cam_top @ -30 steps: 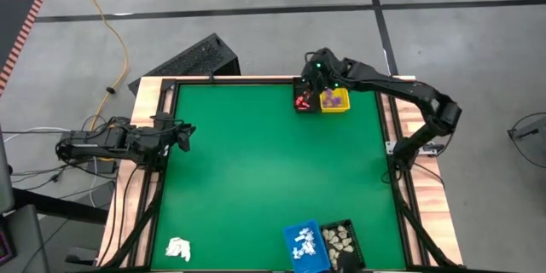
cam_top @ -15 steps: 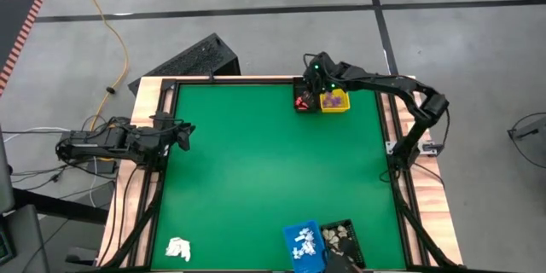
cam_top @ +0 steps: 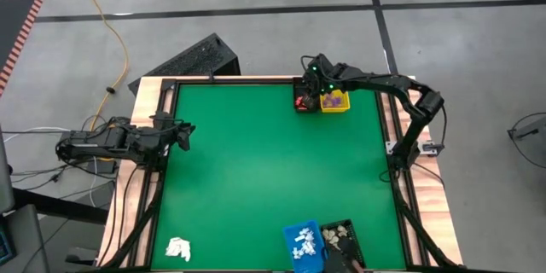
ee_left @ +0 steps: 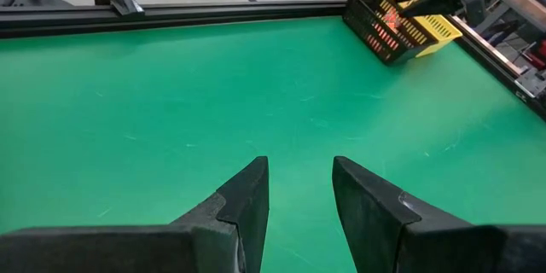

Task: Sort Halloween decoration
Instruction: Put the orange skeleton toy into the top black basket, then return to Home Position

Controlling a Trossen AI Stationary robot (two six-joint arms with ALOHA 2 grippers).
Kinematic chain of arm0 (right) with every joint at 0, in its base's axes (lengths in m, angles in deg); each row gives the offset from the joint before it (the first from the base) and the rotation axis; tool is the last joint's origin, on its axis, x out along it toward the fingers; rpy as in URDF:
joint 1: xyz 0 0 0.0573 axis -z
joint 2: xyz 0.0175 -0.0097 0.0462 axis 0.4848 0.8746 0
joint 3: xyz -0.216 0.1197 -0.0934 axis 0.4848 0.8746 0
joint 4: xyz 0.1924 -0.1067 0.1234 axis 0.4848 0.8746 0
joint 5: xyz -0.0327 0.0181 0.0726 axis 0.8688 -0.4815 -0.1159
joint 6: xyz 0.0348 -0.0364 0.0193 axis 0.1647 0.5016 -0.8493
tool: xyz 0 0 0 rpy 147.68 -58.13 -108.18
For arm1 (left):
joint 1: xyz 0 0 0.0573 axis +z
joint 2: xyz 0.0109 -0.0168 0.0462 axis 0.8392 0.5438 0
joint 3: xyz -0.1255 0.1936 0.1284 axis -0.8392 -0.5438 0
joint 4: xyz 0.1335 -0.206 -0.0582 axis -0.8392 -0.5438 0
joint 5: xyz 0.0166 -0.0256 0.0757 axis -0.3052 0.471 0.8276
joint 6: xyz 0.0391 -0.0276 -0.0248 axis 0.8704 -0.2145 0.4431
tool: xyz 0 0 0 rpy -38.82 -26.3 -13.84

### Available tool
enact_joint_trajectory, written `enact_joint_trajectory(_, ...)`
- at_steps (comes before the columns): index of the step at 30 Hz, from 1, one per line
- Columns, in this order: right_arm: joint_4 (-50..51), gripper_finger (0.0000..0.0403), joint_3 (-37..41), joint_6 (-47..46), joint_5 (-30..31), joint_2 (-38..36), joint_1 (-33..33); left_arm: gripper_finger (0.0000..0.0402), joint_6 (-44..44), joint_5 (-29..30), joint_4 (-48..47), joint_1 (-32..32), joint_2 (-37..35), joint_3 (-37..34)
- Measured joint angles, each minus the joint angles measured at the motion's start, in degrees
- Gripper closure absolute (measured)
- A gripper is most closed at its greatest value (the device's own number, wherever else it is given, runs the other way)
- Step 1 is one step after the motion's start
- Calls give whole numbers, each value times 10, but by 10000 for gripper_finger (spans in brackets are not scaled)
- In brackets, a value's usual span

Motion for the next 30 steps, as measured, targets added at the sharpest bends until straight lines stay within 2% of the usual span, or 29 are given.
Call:
enact_joint_trajectory(6, 1, 165, -1, -3, 0, -1, 0, 281, 0, 1, 0, 0, 0, 0)
enact_joint_trajectory(13, 34, 158, -27, -1, -41, -39, -11, 281, 0, 2, 0, 0, 0, 0)
enact_joint_trajectory(22, 72, 159, -30, -13, -43, -210, -68, 281, 6, 2, 35, 0, 0, 0)
enact_joint_trajectory(30, 134, 159, -30, -71, -43, -375, -198, 281, 44, 1, 83, 0, 0, 0)
